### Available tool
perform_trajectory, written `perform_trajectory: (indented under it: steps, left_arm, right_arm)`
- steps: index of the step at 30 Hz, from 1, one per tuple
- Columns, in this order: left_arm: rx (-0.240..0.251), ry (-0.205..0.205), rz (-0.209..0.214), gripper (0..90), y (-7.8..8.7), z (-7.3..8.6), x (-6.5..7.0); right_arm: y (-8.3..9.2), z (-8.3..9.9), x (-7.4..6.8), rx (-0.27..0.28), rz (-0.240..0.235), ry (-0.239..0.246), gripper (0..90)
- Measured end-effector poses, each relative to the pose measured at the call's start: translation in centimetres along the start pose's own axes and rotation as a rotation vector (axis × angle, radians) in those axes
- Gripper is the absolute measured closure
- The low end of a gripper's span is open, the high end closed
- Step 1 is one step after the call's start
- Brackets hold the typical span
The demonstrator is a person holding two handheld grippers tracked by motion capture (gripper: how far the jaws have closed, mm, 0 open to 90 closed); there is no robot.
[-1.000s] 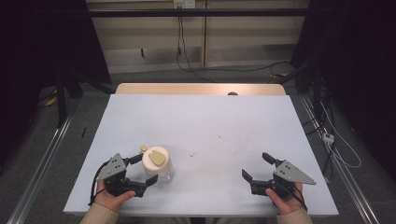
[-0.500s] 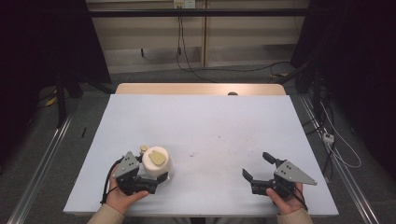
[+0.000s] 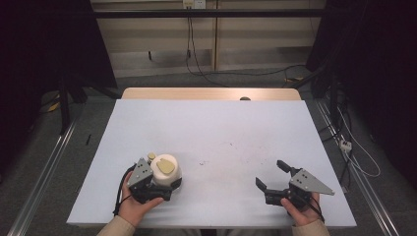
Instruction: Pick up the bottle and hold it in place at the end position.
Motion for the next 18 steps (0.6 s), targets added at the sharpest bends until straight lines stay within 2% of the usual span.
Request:
perform_trajectory:
  steps: [4,18]
  left_arm:
    - [0.002,0.013,-0.004,4.2,-0.21,-0.03,0.13]
    - [0.007,0.021,-0.048,5.0,-0.42,-0.11,0.32]
  right_arm:
    - [0.0,0.01,0.0,-0.001,-0.001,-0.003,4.8]
    - [-0.03,-0.05,-0.05,0.001,-0.004,0.0,4.9]
Point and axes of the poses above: each handheld gripper's, and its own axes: y roughly backward along the jaws, z roughly out of its underside, x roughly to its right, the point moved 7 cm from there along -y, roughly forward along the jaws, and after that the axes turned 6 degrees about -y, right-handed, at the moved point
